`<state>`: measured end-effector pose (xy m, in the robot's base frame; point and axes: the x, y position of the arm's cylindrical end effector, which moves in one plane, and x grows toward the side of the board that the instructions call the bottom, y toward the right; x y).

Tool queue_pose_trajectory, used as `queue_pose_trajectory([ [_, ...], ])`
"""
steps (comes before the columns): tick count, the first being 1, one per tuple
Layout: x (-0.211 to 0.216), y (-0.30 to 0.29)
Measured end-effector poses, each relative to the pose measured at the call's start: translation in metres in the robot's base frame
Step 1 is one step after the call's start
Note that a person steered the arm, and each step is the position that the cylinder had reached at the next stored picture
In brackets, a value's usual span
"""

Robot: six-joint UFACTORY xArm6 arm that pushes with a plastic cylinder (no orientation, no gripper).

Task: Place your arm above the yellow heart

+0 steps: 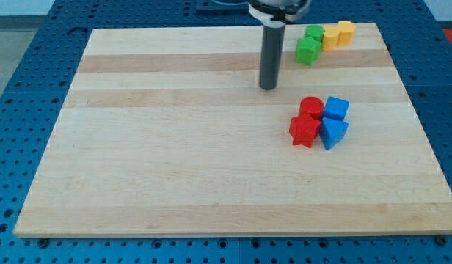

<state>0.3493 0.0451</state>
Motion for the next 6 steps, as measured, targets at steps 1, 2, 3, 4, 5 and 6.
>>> queue_pose_trajectory([
  [1, -0.044, -0.016],
  [2, -0.094, 0.002],
  [3, -0.142, 0.032],
  [4, -0.157, 0.064],
  [5, -0.157, 0.094],
  [6, -0.158, 0.138],
])
